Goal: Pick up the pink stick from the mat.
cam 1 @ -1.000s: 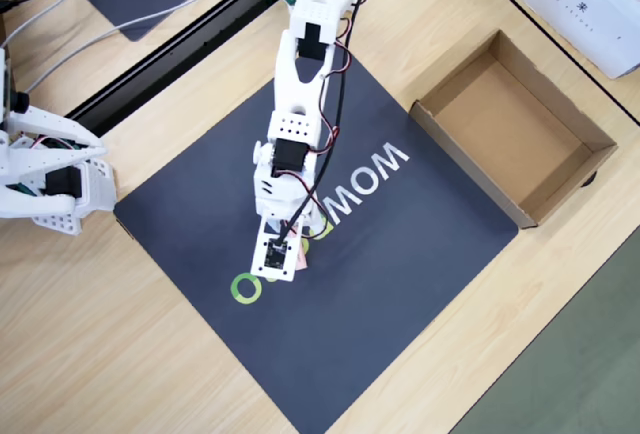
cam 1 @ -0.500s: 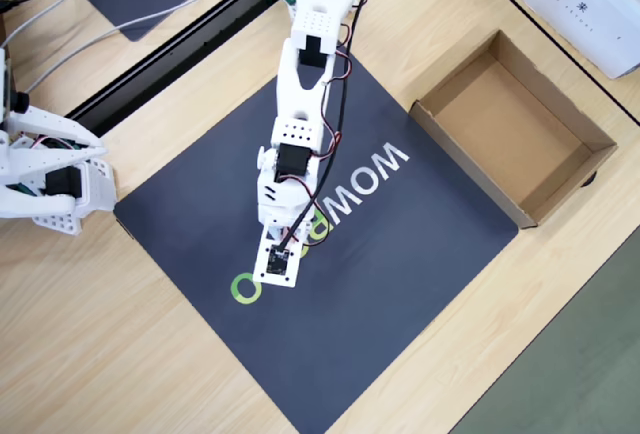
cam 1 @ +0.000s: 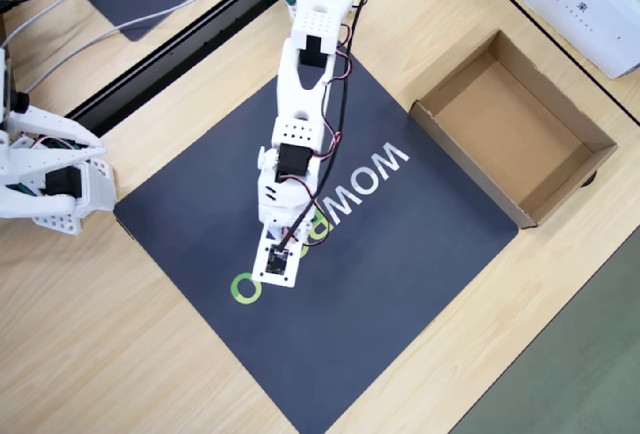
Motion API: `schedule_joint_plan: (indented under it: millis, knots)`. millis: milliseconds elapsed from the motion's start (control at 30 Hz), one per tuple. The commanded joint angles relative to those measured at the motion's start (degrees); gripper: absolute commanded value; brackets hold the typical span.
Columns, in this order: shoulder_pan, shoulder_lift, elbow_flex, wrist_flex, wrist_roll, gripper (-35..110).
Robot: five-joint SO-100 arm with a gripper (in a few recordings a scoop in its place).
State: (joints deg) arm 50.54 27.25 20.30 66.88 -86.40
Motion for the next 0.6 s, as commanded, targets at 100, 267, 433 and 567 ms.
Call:
schedule_joint_plan:
  millis: [100,267,433,567]
  knots:
    - [-3.08,14.5,-1.49,2.81,0.79,1]
    - [-6.42,21.09,-1.23,8.17,1.93,1]
    - [-10.99,31.55,9.4,9.58,4.39,1]
    - [-15.21,40.25,20.3,9.58,6.15,1]
